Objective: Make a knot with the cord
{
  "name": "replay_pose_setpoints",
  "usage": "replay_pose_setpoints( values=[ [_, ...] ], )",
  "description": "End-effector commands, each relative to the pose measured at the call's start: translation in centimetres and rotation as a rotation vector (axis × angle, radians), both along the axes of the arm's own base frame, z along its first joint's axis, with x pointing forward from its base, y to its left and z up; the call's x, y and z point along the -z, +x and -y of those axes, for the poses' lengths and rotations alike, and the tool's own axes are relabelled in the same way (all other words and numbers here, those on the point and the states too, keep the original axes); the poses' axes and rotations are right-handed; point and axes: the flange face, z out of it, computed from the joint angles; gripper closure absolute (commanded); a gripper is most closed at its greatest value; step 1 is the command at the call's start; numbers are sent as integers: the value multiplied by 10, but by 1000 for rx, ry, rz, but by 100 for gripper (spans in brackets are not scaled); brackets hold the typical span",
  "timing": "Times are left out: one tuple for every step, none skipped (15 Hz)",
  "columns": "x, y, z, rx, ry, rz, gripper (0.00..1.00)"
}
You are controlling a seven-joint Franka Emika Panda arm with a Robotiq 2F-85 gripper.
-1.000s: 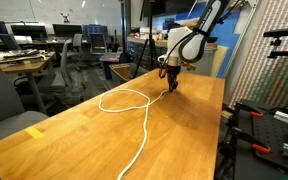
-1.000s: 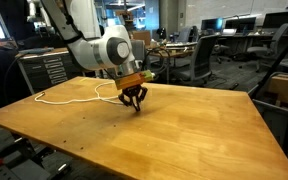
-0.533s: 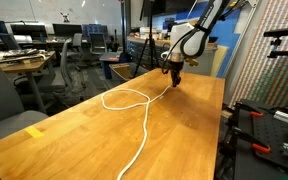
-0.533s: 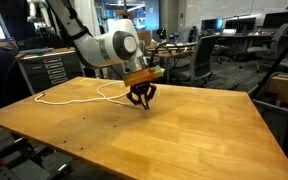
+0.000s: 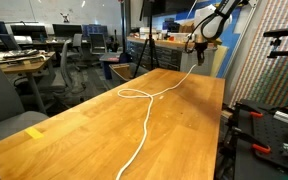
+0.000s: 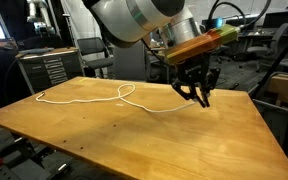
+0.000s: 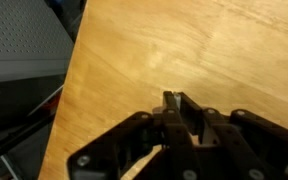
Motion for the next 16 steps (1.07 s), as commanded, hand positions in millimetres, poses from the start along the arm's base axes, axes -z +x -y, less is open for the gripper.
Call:
replay_pose_setpoints(
  values=[
    [-15,-5,-1,97,115,82,94],
    [-16,-2,-10,124,167,106,94],
    [-15,2,-21,141,212,136,94],
    [-15,8,-38,146,260,164,94],
    [-15,13,-57,143,305,193,94],
    [-17,20,-80,122,350,216,94],
    [-18,26,-102,98,393,234,94],
    [-19,32,-125,64,437,242,94],
    [-18,37,-151,25,482,242,94],
    [-16,41,-174,-10,524,241,94],
    [-11,44,-197,-35,559,249,94],
    [-6,47,-217,-52,592,263,94],
    [-2,50,-238,-93,599,299,94],
    [0,52,-257,-128,612,321,94],
    [3,54,-277,-185,607,349,94],
    [6,56,-292,-234,605,366,94]
  ],
)
